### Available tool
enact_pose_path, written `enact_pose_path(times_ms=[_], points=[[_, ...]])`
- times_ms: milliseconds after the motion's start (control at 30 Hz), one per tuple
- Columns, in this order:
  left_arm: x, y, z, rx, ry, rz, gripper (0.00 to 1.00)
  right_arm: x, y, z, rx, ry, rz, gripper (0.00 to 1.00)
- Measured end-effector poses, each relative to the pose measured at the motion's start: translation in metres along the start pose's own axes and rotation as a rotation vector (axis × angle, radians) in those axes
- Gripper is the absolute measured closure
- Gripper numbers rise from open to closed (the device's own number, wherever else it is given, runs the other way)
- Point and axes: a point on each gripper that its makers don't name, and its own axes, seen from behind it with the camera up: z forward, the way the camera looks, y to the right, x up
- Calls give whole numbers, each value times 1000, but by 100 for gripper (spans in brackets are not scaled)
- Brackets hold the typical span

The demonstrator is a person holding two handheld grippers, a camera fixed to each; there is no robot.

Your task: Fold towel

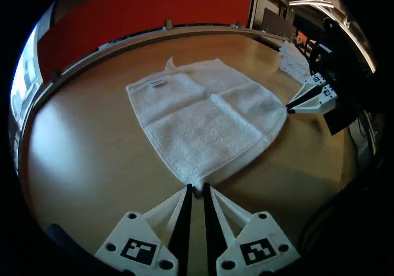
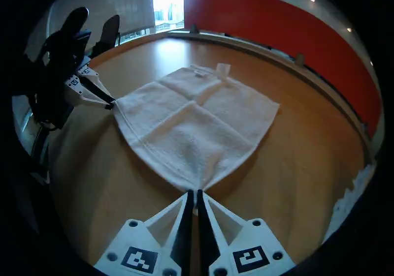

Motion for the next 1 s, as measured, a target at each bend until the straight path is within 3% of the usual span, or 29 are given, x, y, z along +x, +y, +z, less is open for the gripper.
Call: enact_pose_path(times_ms=[500, 1000], points=[[9, -1, -9, -3, 14, -26, 84, 16, 1, -12, -9, 36, 6, 96], [27, 3, -45, -3, 33, -63, 84, 52, -4, -47, -14, 102, 21, 96]])
